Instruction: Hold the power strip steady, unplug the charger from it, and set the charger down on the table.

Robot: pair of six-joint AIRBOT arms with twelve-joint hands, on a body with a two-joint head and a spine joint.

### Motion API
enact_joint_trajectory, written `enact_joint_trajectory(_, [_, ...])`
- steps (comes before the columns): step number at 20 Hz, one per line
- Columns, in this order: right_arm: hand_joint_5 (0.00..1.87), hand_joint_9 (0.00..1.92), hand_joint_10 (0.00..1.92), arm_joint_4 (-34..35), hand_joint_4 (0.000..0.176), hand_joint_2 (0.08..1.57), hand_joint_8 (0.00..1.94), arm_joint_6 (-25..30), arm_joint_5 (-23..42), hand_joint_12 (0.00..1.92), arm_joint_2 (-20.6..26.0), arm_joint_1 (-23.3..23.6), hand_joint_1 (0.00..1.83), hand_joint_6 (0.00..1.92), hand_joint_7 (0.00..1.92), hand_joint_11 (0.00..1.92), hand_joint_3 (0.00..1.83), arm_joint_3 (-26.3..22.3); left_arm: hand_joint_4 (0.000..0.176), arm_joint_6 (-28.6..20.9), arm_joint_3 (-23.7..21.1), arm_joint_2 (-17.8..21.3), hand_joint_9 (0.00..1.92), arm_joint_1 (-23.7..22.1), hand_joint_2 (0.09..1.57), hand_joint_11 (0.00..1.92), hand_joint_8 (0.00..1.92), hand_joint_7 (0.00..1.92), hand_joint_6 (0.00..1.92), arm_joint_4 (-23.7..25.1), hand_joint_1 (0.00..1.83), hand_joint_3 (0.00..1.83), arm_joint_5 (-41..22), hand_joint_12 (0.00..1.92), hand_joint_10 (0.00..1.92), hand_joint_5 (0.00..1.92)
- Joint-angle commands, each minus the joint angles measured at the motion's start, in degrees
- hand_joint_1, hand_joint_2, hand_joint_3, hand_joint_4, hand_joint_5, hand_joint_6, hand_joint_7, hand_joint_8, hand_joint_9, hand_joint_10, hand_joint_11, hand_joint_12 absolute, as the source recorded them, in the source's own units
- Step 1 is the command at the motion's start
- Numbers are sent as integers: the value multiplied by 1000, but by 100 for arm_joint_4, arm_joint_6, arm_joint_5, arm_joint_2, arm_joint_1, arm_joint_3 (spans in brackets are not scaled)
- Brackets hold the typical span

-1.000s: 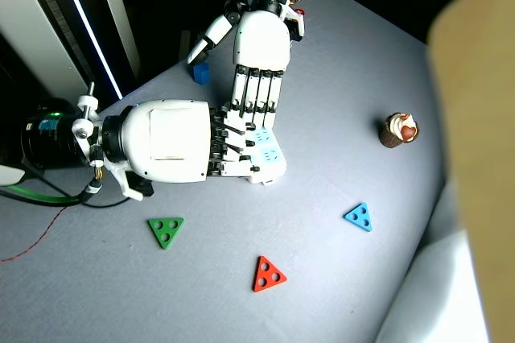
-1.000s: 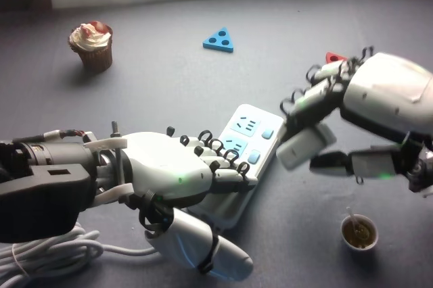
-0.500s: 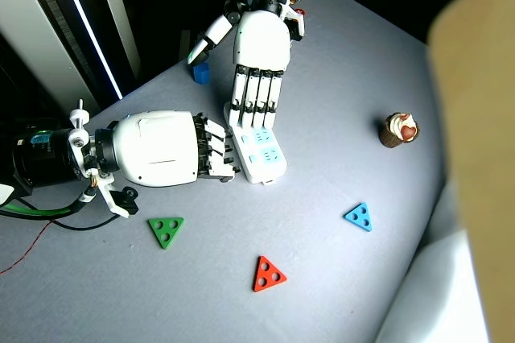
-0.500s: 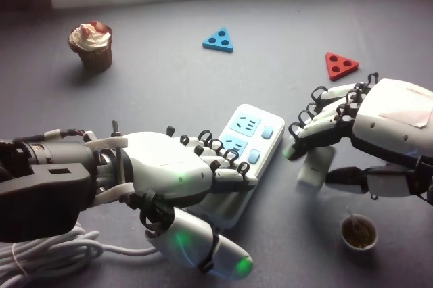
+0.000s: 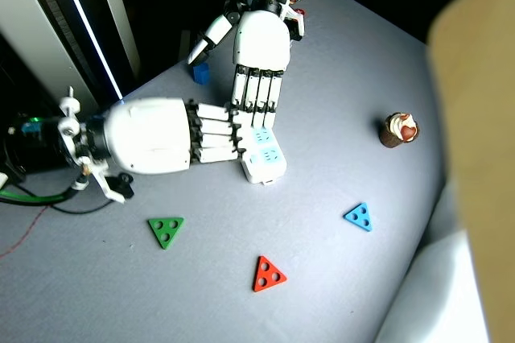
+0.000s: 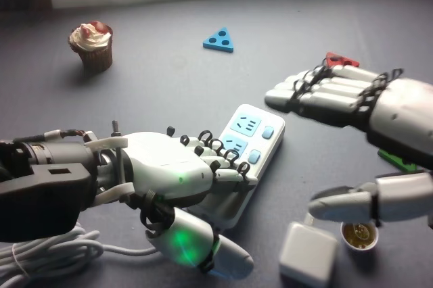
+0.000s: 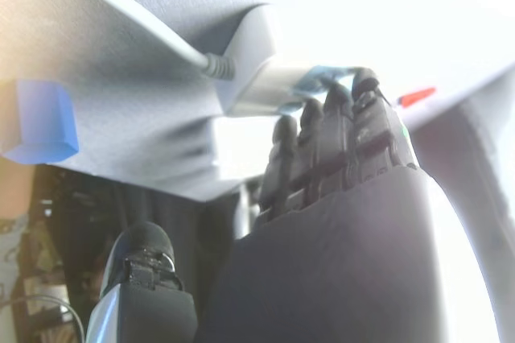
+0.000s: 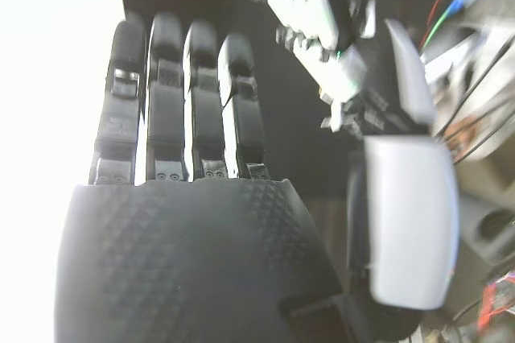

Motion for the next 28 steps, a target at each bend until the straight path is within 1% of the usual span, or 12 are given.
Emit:
enact_joint_trajectory(1, [106,130,0,134,0,906,0,126,948,368,151,-39,443,0,111,7,2,-170,0,-19,-17,7,86,-16,1030,27,3,101,1,-29,0,2,-120,5,3,103])
enact_joint_trajectory(3, [37,85,0,178,0,879,0,288,1189,297,514,-171,420,0,57,1,0,-605,0,-19,-19,9,97,-20,1026,33,7,115,6,-34,0,0,-120,7,7,116])
enact_joint_trajectory(5, [15,71,0,175,0,864,0,484,1332,252,916,-384,408,1,39,1,0,-1012,0,-19,-27,13,87,-20,1025,27,0,101,0,-42,0,0,-116,4,2,102])
enact_joint_trajectory(7, [5,51,0,212,0,848,0,615,1482,210,1105,-630,444,0,19,0,0,-1180,0,-19,-37,22,87,-24,1035,25,0,98,0,-53,0,4,-116,4,1,94])
enact_joint_trajectory(8, [0,46,0,242,0,852,1,632,1665,172,1132,-798,434,0,23,0,0,-1211,0,-19,-43,31,94,-41,1031,28,4,106,5,-53,0,1,-116,5,4,104])
enact_joint_trajectory(11, [22,54,3,150,0,852,7,626,1963,175,1196,-992,417,8,43,20,0,-1156,0,-18,-60,77,110,-160,1032,32,8,122,8,-53,0,1,-92,6,8,118])
enact_joint_trajectory(12, [27,57,4,82,0,851,6,587,2031,179,1203,-1049,417,9,44,25,0,-1153,0,-17,-67,97,131,-208,1029,51,13,141,12,-53,0,0,-65,14,14,132])
enact_joint_trajectory(14, [36,65,5,-242,0,853,8,431,2418,184,1205,-1282,392,8,58,25,0,-1134,0,-14,-88,157,126,-381,1032,50,10,141,9,-24,0,1,-35,14,8,133])
enact_joint_trajectory(15, [34,61,2,-282,0,856,5,351,2544,187,1207,-1340,427,6,53,24,1,-1124,0,-14,-96,184,123,-469,1027,54,8,138,10,-14,0,0,-56,15,6,137])
enact_joint_trajectory(19, [26,62,2,-258,0,859,1,217,2763,201,1206,-1395,443,1,42,27,1,-1086,0,-13,-120,274,124,-818,991,57,6,139,8,39,0,0,-125,16,6,141])
enact_joint_trajectory(21, [42,94,13,-348,0,854,12,210,2853,211,1206,-1448,487,6,76,39,0,-1084,0,-13,-150,338,108,-1014,992,63,1,130,3,61,0,0,-100,18,0,133])
enact_joint_trajectory(28, [19,53,0,-315,0,889,0,256,2966,203,1206,-1501,462,0,38,14,9,-1027,0,-14,-257,657,90,-1775,980,60,2,125,6,61,0,0,107,15,0,148])
